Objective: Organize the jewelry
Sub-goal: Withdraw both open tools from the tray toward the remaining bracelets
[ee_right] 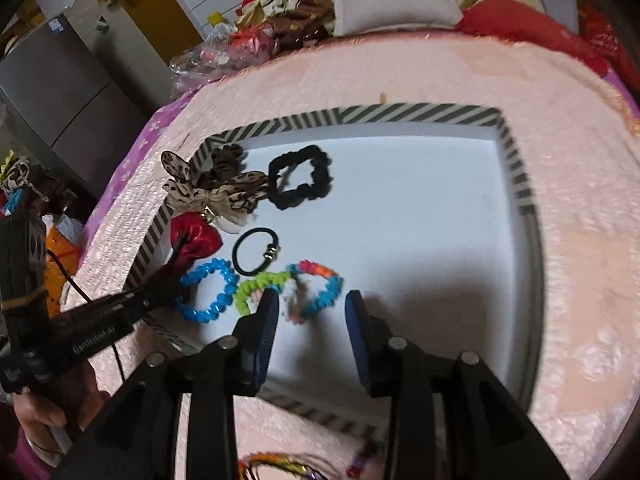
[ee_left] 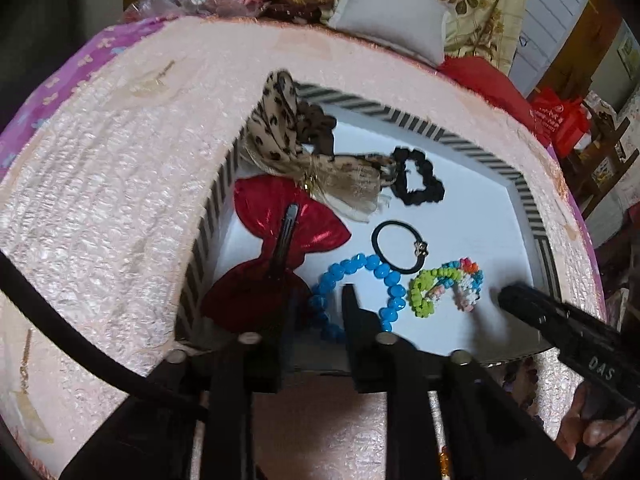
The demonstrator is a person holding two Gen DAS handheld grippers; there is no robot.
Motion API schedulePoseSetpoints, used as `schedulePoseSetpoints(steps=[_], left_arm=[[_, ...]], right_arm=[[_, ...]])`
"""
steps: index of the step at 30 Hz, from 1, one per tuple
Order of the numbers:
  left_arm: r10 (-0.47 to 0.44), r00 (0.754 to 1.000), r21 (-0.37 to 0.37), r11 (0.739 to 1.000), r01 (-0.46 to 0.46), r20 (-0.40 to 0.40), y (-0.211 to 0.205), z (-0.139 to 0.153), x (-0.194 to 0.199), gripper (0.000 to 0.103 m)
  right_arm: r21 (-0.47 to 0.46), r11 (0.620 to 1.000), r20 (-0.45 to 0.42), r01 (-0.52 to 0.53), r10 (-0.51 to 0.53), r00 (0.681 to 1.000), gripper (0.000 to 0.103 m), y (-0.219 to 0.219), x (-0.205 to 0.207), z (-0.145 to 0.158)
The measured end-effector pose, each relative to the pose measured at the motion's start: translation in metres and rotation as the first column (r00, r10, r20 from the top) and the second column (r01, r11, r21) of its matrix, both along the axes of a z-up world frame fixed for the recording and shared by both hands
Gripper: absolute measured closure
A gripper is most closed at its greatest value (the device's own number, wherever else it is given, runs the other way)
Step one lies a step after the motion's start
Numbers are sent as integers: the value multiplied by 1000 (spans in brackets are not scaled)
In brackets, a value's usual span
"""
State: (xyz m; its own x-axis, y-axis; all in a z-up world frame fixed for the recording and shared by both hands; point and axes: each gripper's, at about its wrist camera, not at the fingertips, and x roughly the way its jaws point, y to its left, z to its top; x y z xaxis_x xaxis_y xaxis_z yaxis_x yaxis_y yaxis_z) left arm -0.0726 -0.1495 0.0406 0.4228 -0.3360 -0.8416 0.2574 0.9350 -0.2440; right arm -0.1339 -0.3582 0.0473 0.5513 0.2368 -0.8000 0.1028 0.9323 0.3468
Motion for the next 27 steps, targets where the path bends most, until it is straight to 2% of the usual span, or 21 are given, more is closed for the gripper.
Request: schedulePoseSetpoints(steps=[4, 9, 14, 18, 27], left_arm=[[26, 998, 26, 999, -27, 62, 2, 13, -15, 78], [48, 994, 38, 998, -52, 99, 7, 24, -35, 78], [55, 991, 25, 998, -58, 125, 14, 32, -60, 78], [50, 986, 50, 997, -59, 160, 14, 40, -81, 78], [54, 981, 51, 997, -65, 189, 16, 51, -114, 78]], right_arm=[[6, 1000, 28, 24, -24, 999, 62, 1, -20, 5], [-24, 999, 80, 43, -41, 996, 61, 9, -46, 14], [-78, 995, 138, 56, -45, 989, 58, 20, -74, 27], [-116, 992, 166, 57, -37, 985, 55, 27, -90, 34], [-152, 986, 199, 65, -34, 979, 52, 33, -123, 44]])
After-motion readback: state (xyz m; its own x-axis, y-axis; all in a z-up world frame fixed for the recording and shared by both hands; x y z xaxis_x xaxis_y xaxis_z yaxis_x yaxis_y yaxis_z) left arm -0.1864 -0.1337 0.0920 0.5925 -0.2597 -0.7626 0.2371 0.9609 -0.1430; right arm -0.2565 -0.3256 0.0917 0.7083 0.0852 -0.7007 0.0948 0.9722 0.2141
